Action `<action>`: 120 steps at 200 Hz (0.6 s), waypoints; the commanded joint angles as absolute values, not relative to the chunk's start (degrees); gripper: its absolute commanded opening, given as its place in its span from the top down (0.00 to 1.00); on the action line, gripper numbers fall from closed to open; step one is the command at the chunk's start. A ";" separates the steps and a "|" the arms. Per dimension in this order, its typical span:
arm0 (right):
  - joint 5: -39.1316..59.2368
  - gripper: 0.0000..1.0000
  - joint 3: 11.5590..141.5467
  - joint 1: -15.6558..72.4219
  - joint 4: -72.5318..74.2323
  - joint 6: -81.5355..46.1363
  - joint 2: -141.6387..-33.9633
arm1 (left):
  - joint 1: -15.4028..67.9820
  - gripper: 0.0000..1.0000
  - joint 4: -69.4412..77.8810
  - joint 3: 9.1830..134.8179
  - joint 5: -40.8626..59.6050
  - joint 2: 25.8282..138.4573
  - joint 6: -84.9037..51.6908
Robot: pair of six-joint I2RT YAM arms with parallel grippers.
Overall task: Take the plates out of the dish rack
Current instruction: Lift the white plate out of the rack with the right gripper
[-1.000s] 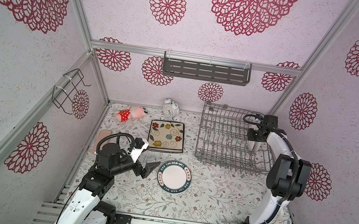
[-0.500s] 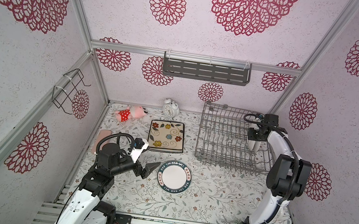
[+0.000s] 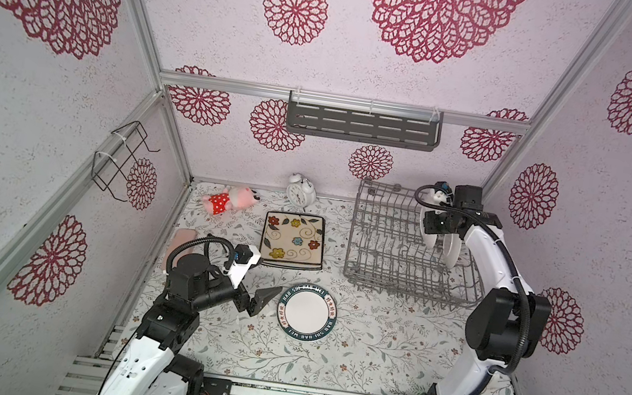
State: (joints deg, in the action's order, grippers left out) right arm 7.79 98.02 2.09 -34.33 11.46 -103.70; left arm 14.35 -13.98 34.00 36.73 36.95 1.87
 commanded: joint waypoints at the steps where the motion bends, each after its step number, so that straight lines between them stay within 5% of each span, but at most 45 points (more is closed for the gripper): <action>1: 8.68 0.99 94.76 8.07 -31.18 17.05 -94.61 | 13.91 0.03 -12.88 34.63 36.59 35.98 2.33; 64: 1.85 0.99 69.82 26.69 -11.57 25.33 -72.84 | 13.72 0.03 -13.33 33.84 33.37 32.89 2.97; 120: -9.55 0.98 58.38 45.75 -9.77 33.88 -66.34 | 13.05 0.03 -13.46 33.53 32.52 31.14 3.16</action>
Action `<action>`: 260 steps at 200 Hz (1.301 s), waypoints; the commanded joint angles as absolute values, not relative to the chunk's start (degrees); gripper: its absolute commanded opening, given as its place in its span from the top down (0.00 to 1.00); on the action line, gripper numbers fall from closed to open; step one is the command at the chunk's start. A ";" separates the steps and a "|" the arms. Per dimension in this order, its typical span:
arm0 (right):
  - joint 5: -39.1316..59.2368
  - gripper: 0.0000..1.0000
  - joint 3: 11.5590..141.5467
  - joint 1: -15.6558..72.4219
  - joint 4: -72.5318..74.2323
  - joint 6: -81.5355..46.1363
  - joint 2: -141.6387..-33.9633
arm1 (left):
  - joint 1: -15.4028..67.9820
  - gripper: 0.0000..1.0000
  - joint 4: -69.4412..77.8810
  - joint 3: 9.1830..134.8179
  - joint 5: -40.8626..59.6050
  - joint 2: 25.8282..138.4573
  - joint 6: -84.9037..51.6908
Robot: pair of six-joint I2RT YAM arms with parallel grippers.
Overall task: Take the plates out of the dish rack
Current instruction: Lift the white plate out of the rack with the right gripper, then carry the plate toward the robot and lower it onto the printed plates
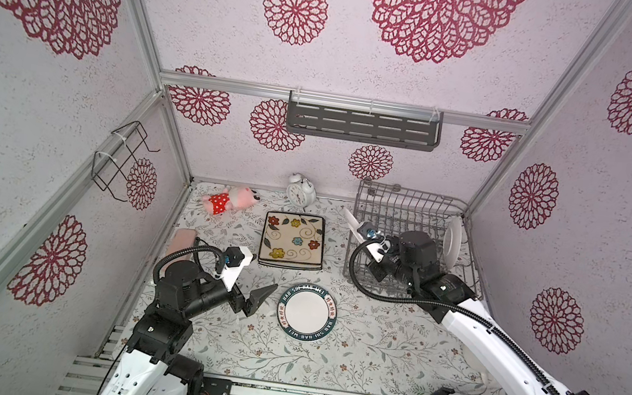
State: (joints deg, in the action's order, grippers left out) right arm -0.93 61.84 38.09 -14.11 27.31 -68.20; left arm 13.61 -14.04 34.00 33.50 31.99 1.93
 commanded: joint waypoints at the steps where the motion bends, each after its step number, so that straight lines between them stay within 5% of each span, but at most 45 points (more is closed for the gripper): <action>1: -10.05 0.98 58.19 45.99 -9.81 34.12 -66.30 | 13.07 0.03 -13.50 33.51 32.48 31.04 3.12; 40: -29.59 0.99 50.48 61.75 1.57 43.99 -65.77 | 12.90 0.03 -13.18 33.22 32.25 30.44 2.87; 84: -38.67 1.00 46.41 70.42 9.03 54.74 -73.53 | 12.83 0.03 -13.49 33.23 32.33 30.11 2.64; 151: -45.96 1.00 39.43 76.22 24.82 61.43 -81.97 | 12.67 0.03 -13.52 32.68 32.19 28.56 2.46; 260: -48.77 0.99 39.09 80.04 23.85 58.73 -88.73 | 12.73 0.03 -13.09 32.52 33.91 28.04 1.80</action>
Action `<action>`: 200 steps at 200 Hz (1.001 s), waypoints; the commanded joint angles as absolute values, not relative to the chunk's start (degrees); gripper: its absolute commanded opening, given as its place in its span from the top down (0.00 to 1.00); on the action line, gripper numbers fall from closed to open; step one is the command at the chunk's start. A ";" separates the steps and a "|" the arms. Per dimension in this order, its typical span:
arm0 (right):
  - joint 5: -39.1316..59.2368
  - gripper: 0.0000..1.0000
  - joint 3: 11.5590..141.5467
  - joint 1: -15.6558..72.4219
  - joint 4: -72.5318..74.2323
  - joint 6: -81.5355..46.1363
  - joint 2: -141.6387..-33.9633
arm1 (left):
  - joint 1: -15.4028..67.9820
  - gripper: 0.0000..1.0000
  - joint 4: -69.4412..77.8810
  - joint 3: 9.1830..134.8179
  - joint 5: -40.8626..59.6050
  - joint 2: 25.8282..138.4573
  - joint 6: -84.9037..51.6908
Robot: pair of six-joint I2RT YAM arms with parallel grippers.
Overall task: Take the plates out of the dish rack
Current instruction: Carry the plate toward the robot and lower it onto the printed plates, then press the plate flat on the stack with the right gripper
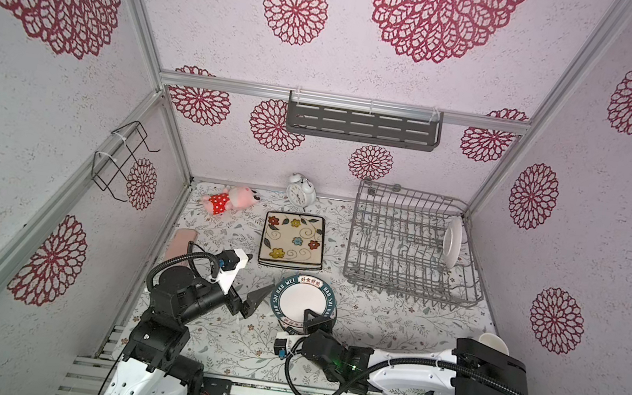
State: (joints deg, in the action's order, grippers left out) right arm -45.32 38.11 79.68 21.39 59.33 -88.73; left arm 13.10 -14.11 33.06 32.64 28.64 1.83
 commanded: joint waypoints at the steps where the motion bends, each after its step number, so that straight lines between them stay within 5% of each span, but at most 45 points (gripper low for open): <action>1: -48.82 0.99 39.06 80.06 23.88 58.72 -88.80 | 12.74 0.03 -13.13 32.52 33.92 28.04 1.78; 70: -49.39 0.99 39.11 80.07 22.37 56.78 -92.16 | 12.83 0.03 -12.98 32.34 34.45 27.90 1.58; 200: -50.71 0.63 39.28 80.07 23.26 56.84 -95.61 | 12.82 0.03 -13.17 32.34 34.87 27.82 1.42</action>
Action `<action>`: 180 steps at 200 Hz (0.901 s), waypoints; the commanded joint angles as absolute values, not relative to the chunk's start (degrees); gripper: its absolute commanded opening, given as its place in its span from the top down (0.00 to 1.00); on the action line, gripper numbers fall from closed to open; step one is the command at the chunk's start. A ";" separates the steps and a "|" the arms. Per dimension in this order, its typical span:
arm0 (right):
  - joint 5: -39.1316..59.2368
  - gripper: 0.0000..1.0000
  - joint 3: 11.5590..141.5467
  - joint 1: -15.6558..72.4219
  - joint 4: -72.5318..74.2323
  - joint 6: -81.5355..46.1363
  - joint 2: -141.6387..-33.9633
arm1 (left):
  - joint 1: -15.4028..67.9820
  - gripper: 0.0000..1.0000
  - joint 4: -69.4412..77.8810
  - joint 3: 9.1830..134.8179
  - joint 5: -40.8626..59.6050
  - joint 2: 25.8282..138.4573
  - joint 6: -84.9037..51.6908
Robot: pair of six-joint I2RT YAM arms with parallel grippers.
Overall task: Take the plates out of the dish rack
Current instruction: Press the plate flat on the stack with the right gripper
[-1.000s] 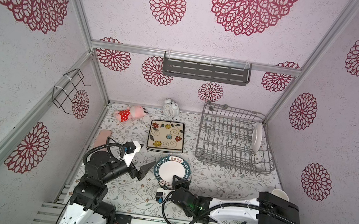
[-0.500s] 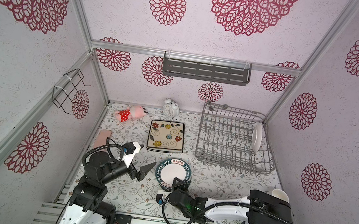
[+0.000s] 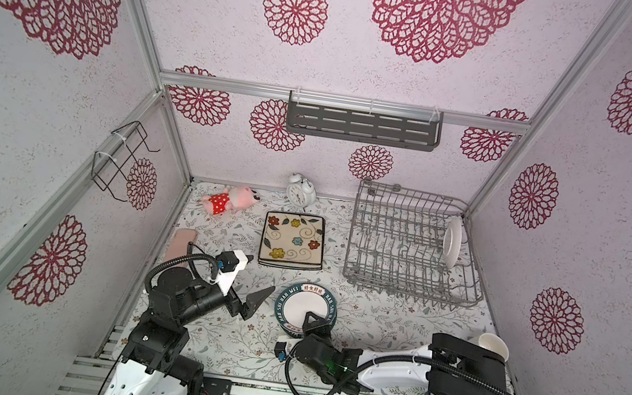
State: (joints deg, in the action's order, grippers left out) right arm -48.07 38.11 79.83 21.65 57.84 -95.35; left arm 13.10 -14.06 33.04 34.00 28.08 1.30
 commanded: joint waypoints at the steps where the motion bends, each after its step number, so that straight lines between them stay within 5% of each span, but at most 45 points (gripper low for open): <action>1: -50.71 0.62 39.29 80.07 23.23 56.81 -95.66 | 12.83 0.03 -13.18 32.34 34.88 27.84 1.41; 67: -50.58 0.40 40.22 80.06 19.06 54.10 -94.04 | 12.80 0.03 -13.08 32.43 34.98 28.12 1.32; 180: -34.37 0.26 49.16 77.31 -7.80 41.61 -89.96 | 12.82 0.03 -13.16 32.52 36.18 28.03 1.05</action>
State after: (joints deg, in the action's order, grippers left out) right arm -38.30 46.85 78.59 -0.14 45.71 -91.77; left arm 13.10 -14.04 33.04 35.40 28.14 0.82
